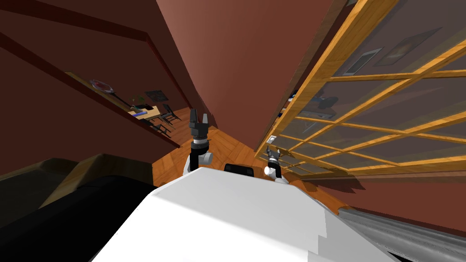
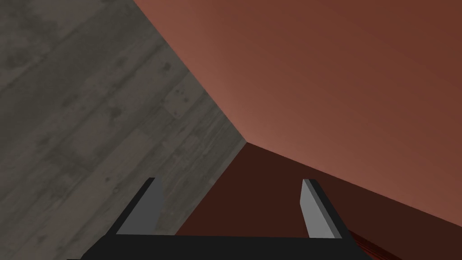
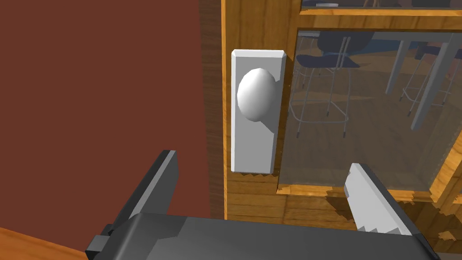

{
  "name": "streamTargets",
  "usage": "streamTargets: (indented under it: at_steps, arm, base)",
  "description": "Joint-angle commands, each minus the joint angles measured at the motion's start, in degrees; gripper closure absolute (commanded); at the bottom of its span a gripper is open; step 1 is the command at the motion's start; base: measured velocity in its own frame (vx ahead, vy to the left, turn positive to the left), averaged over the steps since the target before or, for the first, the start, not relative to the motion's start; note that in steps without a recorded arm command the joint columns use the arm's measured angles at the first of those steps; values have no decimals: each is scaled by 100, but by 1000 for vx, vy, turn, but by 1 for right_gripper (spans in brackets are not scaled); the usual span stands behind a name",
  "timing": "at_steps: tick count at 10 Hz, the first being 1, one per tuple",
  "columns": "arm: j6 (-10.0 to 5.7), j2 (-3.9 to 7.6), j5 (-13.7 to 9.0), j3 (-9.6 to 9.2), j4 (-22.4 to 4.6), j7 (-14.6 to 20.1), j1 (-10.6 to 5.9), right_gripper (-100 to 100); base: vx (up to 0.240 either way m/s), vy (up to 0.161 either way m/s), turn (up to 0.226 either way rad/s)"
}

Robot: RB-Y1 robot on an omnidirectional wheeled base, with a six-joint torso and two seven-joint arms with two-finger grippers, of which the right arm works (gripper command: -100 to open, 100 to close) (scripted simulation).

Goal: Pull the door open

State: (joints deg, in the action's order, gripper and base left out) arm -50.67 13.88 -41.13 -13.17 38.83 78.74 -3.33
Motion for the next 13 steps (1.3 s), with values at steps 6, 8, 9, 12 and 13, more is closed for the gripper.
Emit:
streamTargets:
  at_steps: [6, 8, 9, 12, 13]
  arm:
    - [-206, 455, -108, 76, -246, 550, 175, -100]
    - [-236, 484, -111, 77, -262, 592, 204, -100]
    - [-236, 484, -111, 77, -262, 592, 204, 100]
    - [-236, 484, -111, 77, -262, 592, 204, 100]
    - [-236, 484, -111, 77, -262, 592, 204, 100]
  base:
    - [190, -8, 93]
    - [153, -32, 65]
    - [-14, 3, -24]
    - [-27, 3, 2]
    - [-7, 3, -2]
